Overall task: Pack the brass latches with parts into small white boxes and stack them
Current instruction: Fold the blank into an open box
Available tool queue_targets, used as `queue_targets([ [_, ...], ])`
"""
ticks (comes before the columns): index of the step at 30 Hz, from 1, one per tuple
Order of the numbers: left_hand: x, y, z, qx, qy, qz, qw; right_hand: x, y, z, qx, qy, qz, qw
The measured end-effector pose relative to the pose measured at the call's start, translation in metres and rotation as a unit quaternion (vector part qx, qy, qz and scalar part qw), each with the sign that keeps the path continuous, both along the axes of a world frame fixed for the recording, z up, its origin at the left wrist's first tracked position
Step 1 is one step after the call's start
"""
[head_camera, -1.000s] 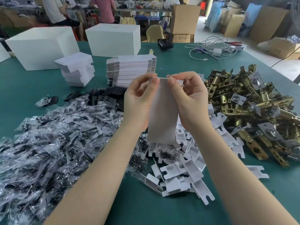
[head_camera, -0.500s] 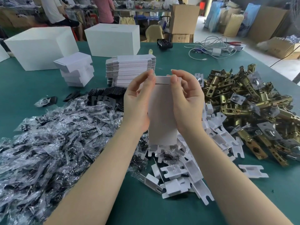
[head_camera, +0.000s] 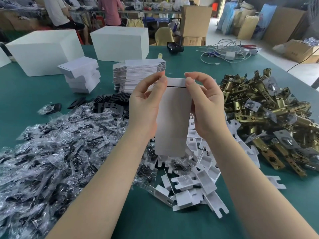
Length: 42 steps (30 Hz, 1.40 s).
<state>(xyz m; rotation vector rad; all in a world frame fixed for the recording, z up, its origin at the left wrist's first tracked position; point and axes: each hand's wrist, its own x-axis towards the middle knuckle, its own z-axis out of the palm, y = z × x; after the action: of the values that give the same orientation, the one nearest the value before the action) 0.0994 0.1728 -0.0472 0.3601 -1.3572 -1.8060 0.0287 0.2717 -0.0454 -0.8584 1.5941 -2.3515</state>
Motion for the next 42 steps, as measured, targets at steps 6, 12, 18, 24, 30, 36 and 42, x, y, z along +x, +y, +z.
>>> queue_targets([
  [6,0.002,-0.002,-0.001,-0.023,0.019,-0.003,1.000,-0.004,0.006,0.006,0.012,-0.012,0.049,0.999],
  [12,0.002,-0.003,0.004,0.021,0.000,-0.038,0.999,-0.015,0.016,0.008,0.040,0.069,0.089,0.993],
  [18,0.004,0.000,0.005,0.046,0.025,-0.099,0.994,-0.014,0.013,0.006,0.023,0.089,0.030,0.995],
  [24,0.006,-0.008,0.007,0.048,0.005,-0.076,0.996,-0.008,0.010,0.003,0.041,0.102,0.068,0.992],
  [30,0.010,-0.012,0.004,-0.140,-0.038,-0.090,0.985,-0.008,0.009,0.003,0.044,0.104,-0.013,0.994],
  [36,0.012,-0.017,0.005,-0.187,-0.073,-0.091,0.976,-0.009,0.008,0.001,0.063,0.077,0.009,0.995],
  [42,0.012,-0.018,0.003,-0.178,-0.071,-0.087,0.978,-0.007,0.008,0.003,0.058,0.058,0.023,0.996],
])
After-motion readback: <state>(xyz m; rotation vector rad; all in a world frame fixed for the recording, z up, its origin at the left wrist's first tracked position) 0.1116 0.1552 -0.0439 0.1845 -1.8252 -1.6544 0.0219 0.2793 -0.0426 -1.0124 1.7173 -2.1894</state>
